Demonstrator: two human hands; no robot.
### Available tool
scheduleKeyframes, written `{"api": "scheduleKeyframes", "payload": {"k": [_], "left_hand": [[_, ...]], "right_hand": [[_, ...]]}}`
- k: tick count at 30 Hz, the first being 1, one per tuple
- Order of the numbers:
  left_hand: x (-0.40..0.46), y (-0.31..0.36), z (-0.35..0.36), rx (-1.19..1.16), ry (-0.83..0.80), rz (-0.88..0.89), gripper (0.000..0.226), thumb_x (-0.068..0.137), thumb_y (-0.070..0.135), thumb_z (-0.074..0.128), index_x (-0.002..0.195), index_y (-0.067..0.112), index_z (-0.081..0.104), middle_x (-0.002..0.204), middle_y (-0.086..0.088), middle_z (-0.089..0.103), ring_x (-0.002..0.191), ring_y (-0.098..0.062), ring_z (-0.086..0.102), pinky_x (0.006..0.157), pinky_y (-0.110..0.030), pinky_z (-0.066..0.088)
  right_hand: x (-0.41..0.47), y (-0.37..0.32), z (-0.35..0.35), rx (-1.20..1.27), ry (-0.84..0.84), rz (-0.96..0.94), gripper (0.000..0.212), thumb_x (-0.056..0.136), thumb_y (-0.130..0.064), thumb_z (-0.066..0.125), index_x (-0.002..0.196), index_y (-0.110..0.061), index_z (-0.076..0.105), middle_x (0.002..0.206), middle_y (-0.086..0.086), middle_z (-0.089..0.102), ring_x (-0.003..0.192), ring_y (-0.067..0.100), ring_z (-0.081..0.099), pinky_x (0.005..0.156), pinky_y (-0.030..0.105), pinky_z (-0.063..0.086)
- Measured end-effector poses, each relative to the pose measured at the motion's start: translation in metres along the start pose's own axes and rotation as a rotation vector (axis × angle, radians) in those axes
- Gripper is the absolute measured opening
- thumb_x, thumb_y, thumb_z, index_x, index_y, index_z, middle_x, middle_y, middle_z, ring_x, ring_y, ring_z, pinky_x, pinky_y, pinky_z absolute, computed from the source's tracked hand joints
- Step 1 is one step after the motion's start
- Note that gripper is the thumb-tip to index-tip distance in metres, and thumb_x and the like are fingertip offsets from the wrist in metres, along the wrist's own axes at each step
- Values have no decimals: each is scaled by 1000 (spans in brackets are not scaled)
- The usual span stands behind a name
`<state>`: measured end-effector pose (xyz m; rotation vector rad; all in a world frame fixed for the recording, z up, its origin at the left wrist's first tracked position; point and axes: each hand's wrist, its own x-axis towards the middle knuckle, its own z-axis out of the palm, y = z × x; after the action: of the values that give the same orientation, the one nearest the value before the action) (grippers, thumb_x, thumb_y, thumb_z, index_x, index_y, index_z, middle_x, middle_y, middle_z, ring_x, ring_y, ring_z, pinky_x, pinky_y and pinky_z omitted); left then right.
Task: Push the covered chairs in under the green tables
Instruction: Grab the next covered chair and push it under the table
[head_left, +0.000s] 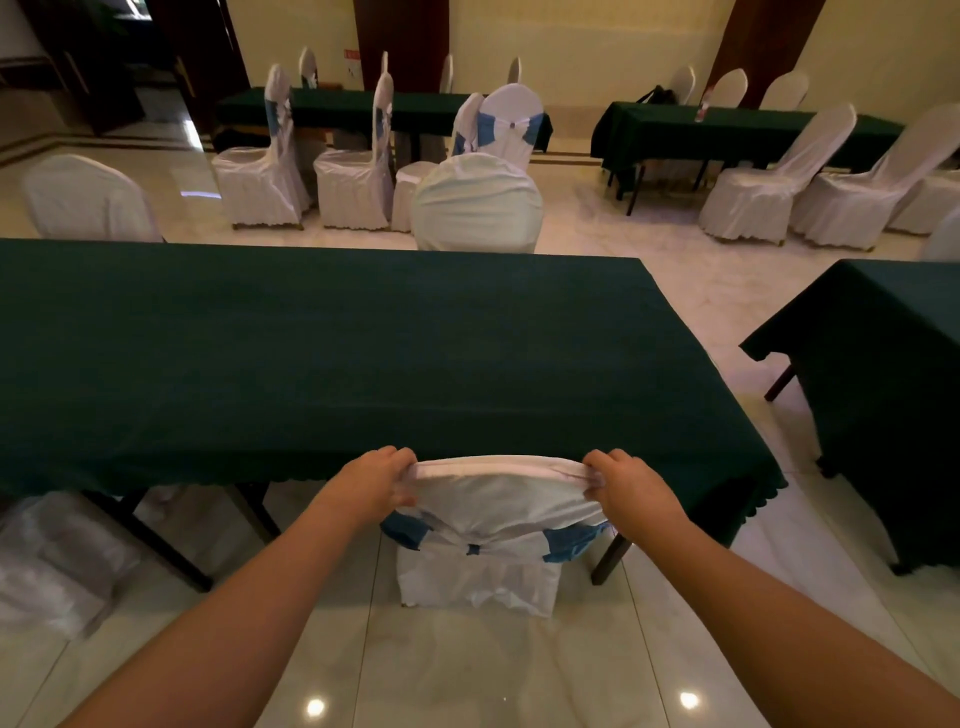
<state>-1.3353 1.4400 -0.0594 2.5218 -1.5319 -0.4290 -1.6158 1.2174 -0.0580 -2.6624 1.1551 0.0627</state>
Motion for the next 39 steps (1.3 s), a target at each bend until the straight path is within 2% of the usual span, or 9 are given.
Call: {"api": "scheduleKeyframes", "payload": {"k": [4,10,15,21,28,32,34,36,39], "left_hand": [[-3,-4,4,57,54,50,16,92,36,61,99,33,48,96,10,49,79,-8,51,72,-29,47],[-16,-4,16,63,108,101,12,94,38,58,102,32,51,93,12,49,74,-4,51,68,-26,49],[-17,-16,7,42,110,60,17,94,37,59,109,30,53,99,8,52,82,-12,54,76,-34,51],[-4,-42,-7,101,74,4,16,95,35,58,110,28,55,100,5,53,85,-16,52,73,-31,44],[6,-29,6,33,64,-7,13,94,39,58,105,33,54,89,13,47,77,-6,48,66,-27,38],[5,-28,4,7,36,-49,16,94,37,60,107,30,55,95,10,51,83,-10,51,70,-27,42],[2,-23,2,-15,32,-72,19,93,36,61,109,30,54,101,8,53,86,-12,52,73,-28,43],[-3,-18,0,-54,35,-108,26,92,35,63,115,31,54,109,6,56,91,-12,53,78,-30,46],[-15,-15,-5,-90,56,-140,57,86,43,70,136,33,45,126,6,53,108,-14,53,90,-35,48]], "right_hand": [[3,-2,-2,-3,-38,15,37,90,-12,71,109,-37,52,93,-8,50,78,11,49,73,27,50],[2,2,0,-12,-53,1,43,87,-4,69,112,-37,54,92,-11,49,80,11,49,74,27,49],[13,-12,-5,-19,-61,4,43,86,-7,73,113,-36,55,91,-11,49,80,11,50,74,27,49],[19,-41,0,-11,-45,-11,42,87,-8,72,116,-33,56,92,-8,49,81,13,52,76,32,54],[23,-31,-9,-34,-92,59,38,89,-9,71,114,-32,55,92,-6,50,79,13,52,72,29,50],[27,-34,-13,-28,-115,48,34,91,-11,69,114,-31,54,92,-5,51,78,13,52,71,29,51],[25,-31,-9,-30,-101,24,32,91,-17,70,116,-30,55,94,-5,53,78,13,54,75,31,55],[22,-27,-6,-16,-61,-34,33,91,-34,71,119,-32,54,97,-7,55,79,12,54,74,30,55],[22,-32,-5,43,-49,-158,55,82,-60,72,128,-42,48,113,-10,58,92,10,55,77,29,53]]}}
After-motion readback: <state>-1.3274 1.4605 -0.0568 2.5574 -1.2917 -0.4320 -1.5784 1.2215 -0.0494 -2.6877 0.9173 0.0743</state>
